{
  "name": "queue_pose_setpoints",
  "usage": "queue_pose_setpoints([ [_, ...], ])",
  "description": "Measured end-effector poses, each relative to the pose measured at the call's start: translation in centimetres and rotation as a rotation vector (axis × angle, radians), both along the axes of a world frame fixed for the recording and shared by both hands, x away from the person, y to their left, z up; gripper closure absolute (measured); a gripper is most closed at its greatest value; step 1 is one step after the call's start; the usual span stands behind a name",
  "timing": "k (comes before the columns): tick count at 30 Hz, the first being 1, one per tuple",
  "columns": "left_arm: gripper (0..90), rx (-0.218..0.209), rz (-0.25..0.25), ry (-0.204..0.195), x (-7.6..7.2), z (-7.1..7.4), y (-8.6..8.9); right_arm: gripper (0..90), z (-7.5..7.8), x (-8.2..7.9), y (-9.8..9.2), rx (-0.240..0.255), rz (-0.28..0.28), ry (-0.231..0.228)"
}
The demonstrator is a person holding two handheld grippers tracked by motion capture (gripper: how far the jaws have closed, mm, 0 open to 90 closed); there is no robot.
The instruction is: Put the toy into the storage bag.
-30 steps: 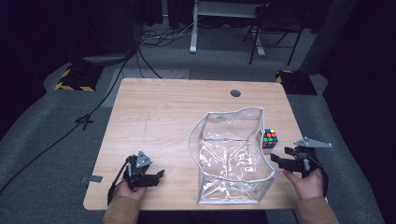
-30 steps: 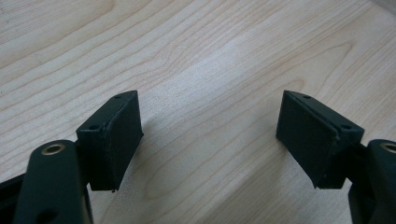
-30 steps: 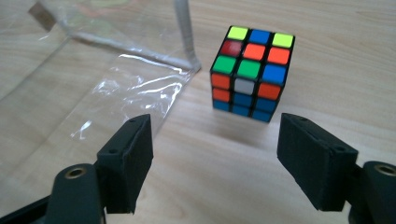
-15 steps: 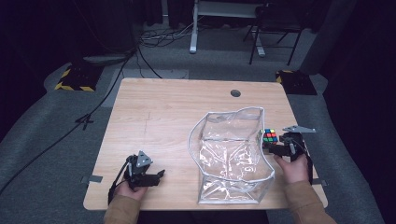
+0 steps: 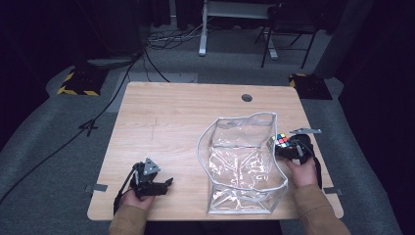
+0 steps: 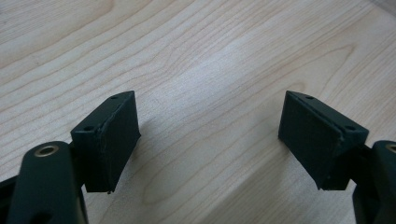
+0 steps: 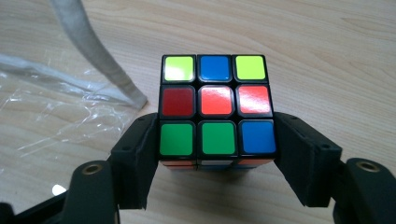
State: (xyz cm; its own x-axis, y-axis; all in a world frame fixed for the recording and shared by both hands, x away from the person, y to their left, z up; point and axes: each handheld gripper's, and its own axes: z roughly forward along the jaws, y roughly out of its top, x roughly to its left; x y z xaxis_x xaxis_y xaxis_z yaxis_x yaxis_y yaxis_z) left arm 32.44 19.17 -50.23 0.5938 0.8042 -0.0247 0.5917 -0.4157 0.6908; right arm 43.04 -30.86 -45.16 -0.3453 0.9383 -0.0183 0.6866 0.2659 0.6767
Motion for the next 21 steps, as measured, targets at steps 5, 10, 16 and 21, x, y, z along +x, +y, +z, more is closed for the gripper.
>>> queue_pose_setpoints([
  [5,20.7,0.000,0.000,-0.001,0.0,0.0,0.0,34.1,0.2,-1.5,-0.6,0.011,0.029,0.029],
  [10,20.6,-0.002,0.001,-0.001,0.0,0.0,0.0,34.1,0.5,-5.0,-1.9,0.007,0.063,0.071],
  [16,20.1,-0.002,0.011,0.000,0.0,0.0,-0.1,29.8,1.5,-7.4,-2.4,0.001,0.087,0.086],
  [21,19.6,0.002,0.011,0.003,0.0,0.0,-0.2,27.0,2.0,-6.6,-1.6,-0.026,0.097,0.097],
])
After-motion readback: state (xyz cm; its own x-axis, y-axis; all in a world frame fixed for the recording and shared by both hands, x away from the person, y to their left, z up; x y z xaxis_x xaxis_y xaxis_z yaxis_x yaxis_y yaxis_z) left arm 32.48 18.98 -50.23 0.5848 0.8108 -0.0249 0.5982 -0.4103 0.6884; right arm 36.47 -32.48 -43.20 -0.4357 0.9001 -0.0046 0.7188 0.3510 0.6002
